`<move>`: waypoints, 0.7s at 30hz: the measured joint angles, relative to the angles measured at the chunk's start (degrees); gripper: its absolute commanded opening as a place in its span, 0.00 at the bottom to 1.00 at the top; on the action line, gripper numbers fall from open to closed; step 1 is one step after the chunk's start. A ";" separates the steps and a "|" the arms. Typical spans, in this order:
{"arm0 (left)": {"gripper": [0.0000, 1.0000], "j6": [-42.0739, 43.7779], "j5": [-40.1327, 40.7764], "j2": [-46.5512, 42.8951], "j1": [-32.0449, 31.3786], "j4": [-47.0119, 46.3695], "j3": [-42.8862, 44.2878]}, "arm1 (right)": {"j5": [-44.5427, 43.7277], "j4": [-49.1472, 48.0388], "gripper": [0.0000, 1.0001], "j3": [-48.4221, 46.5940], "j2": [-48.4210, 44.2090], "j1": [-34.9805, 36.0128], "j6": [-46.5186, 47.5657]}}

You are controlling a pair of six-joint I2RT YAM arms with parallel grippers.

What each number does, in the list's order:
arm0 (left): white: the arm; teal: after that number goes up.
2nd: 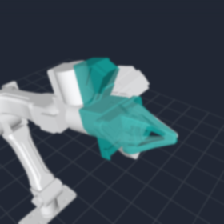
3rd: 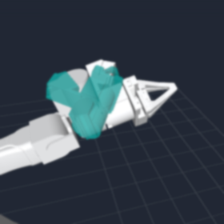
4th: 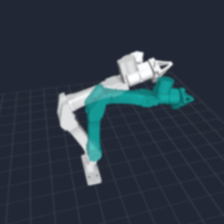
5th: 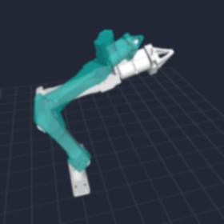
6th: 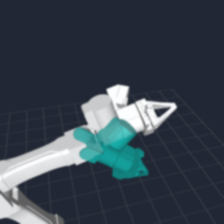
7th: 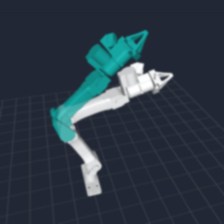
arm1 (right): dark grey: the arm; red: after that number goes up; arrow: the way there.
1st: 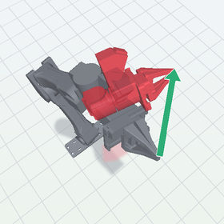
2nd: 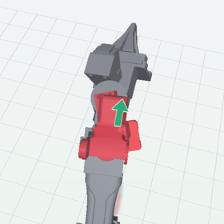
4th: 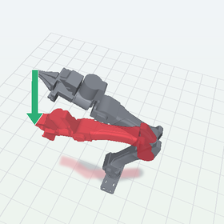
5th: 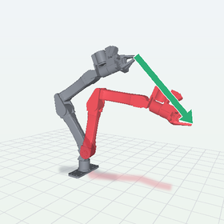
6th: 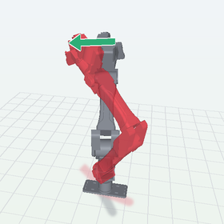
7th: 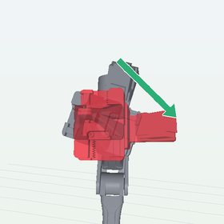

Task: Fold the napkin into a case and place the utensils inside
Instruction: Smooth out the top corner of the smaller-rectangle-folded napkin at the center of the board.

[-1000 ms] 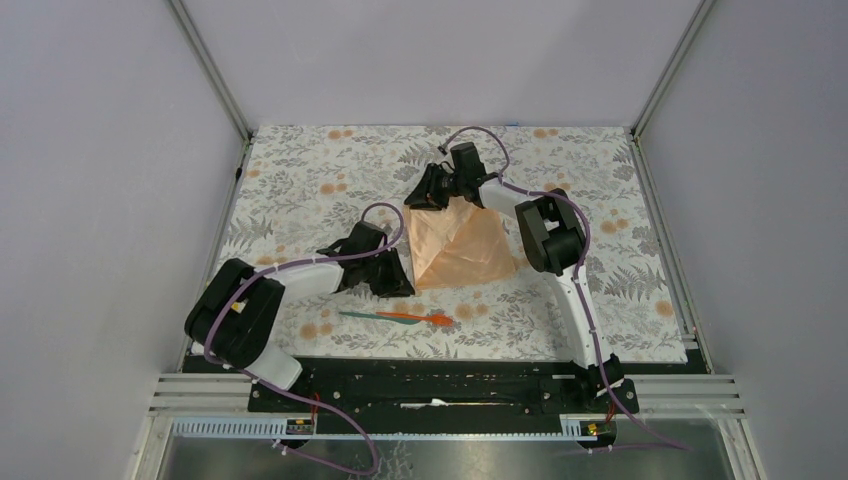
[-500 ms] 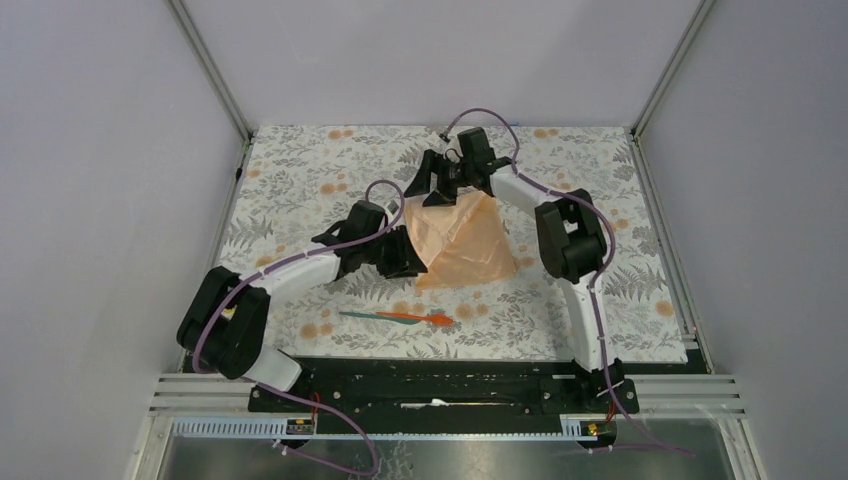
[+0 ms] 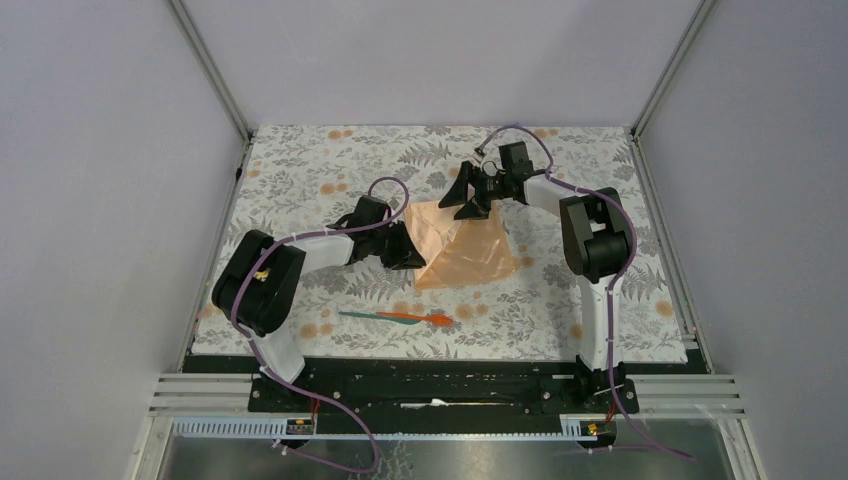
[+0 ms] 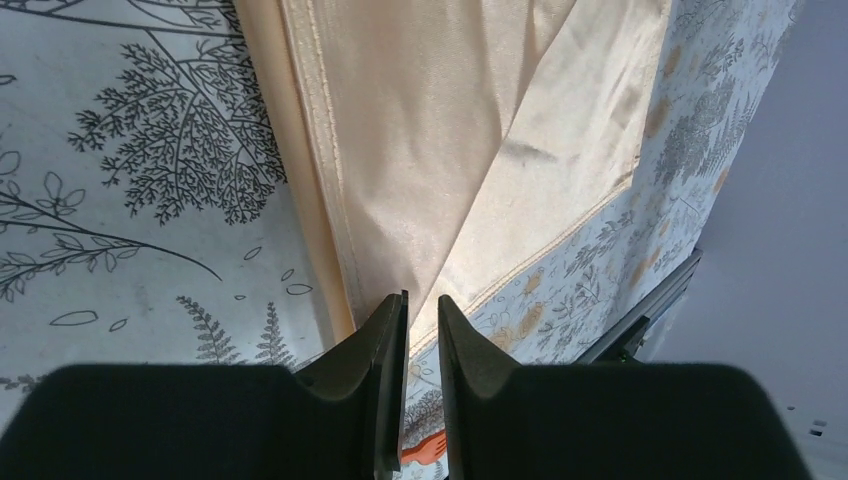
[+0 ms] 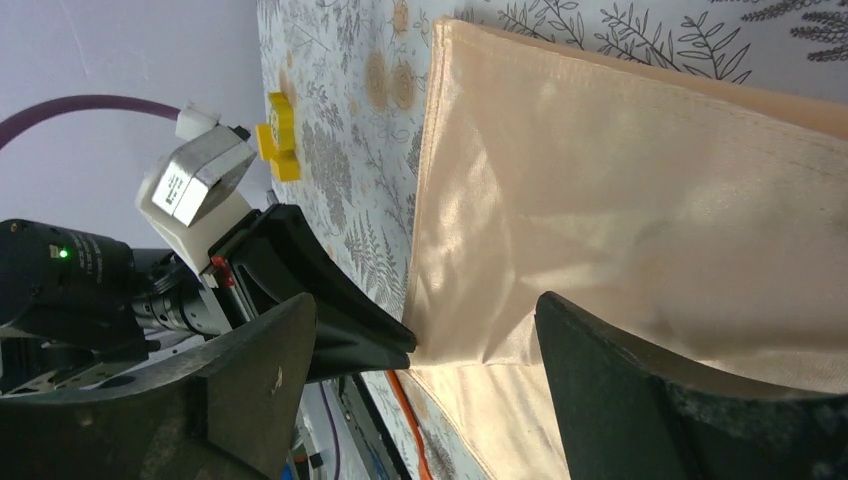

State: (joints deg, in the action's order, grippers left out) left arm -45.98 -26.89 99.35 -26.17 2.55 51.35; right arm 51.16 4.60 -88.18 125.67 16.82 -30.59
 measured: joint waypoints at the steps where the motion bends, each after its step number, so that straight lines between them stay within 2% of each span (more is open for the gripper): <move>1: 0.22 -0.09 -0.07 0.37 0.09 -0.59 -0.15 | 0.83 -0.92 0.86 0.52 0.39 -0.17 -0.02; 8: 0.21 -1.11 -0.31 1.01 0.11 -5.01 -3.89 | 6.08 -6.84 0.86 0.96 5.31 -1.92 -0.28; 13: 0.21 -1.90 -0.79 1.01 0.11 -7.58 -6.29 | 10.91 -8.13 0.86 -1.09 8.98 -3.96 -0.87; 21: 0.24 -2.08 -0.96 0.20 0.11 -9.97 -8.00 | 13.22 -8.59 0.88 -5.66 12.13 -5.92 -1.18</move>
State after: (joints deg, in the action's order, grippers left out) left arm -48.05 -27.86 99.55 -26.06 -7.42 43.35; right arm 64.38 -3.99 -93.84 137.80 10.90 -31.77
